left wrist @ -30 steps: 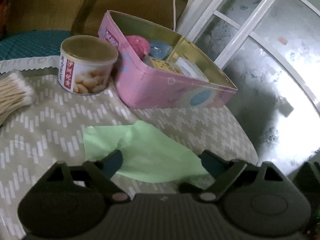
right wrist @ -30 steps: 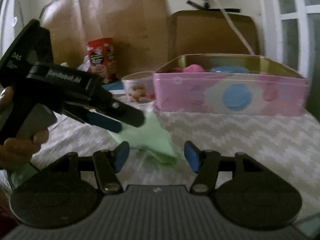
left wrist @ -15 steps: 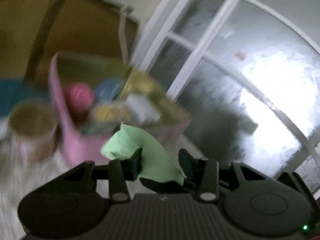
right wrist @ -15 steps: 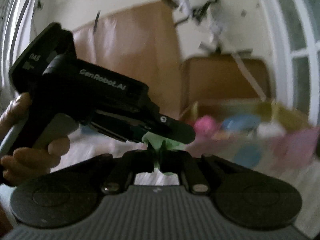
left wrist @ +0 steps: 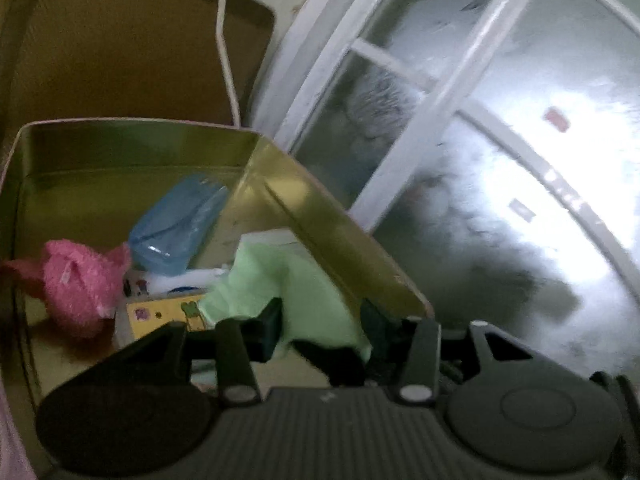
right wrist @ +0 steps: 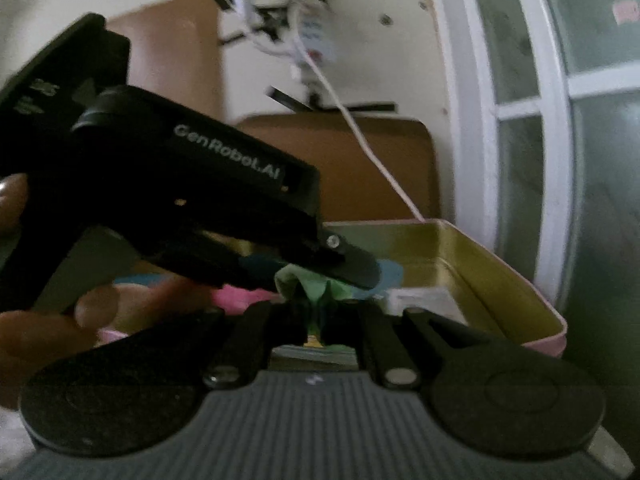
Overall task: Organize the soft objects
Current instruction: 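Carry the green cloth into the pink tin and release it, then reach the left tool to the cotton swab bundle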
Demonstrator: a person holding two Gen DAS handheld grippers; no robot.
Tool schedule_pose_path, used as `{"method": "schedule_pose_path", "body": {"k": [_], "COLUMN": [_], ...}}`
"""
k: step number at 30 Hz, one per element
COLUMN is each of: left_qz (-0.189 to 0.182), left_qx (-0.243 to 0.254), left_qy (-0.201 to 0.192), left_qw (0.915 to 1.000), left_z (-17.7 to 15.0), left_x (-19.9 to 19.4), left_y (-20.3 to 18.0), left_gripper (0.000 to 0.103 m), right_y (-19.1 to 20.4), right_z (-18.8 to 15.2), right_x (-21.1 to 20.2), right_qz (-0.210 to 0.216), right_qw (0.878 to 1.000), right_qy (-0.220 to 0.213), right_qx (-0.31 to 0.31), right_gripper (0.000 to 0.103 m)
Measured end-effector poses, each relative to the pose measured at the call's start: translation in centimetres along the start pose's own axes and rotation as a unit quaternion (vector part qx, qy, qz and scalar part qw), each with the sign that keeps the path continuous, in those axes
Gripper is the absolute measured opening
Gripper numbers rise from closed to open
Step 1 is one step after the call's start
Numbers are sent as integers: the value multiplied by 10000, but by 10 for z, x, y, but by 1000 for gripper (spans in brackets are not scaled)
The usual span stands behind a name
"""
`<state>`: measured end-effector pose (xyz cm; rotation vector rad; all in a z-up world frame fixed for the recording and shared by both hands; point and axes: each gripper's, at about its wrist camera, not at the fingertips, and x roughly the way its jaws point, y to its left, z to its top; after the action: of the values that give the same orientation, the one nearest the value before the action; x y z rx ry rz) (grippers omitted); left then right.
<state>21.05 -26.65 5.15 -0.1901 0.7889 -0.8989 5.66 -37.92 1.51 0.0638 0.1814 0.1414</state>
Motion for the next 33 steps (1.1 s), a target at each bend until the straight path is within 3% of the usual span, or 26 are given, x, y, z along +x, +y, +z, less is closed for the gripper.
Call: {"method": "schedule_pose_path", "body": {"k": [1, 3, 5, 6, 14, 20, 24, 28, 33], "left_qz": [87, 282, 327, 334, 370, 733, 1019, 1624, 2290], "left_qx": [-14, -77, -54, -15, 146, 546, 649, 443, 158], "left_qy": [10, -43, -147, -184, -677, -733, -633, -377, -329], "left_qw": [10000, 9996, 9993, 9993, 9969, 9931, 9907, 9850, 9727], "left_z": [1, 2, 1, 3, -2, -59, -105, -140, -168], "left_x": [6, 11, 8, 6, -52, -105, -133, -152, -175], "left_y": [1, 2, 1, 0, -18, -29, -21, -2, 25], "left_gripper": [52, 61, 67, 68, 70, 73, 73, 73, 73], "right_y": [-5, -12, -17, -18, -19, 0, 13, 31, 48], "right_z": [-1, -2, -2, -2, 2, -11, -28, -43, -57], "right_x": [6, 17, 21, 20, -9, -54, -71, -72, -75], "right_qz": [-115, -314, -447, -500, -686, -550, -366, -138, 60], "right_qw": [9999, 9993, 9985, 9983, 9967, 9955, 9948, 9935, 9864], "right_qy": [59, 187, 292, 248, -170, -330, 29, 646, 1213], "right_qx": [9, 20, 105, 145, 405, 693, 948, 930, 1111], "right_gripper": [11, 25, 58, 60, 61, 61, 61, 61, 61]}}
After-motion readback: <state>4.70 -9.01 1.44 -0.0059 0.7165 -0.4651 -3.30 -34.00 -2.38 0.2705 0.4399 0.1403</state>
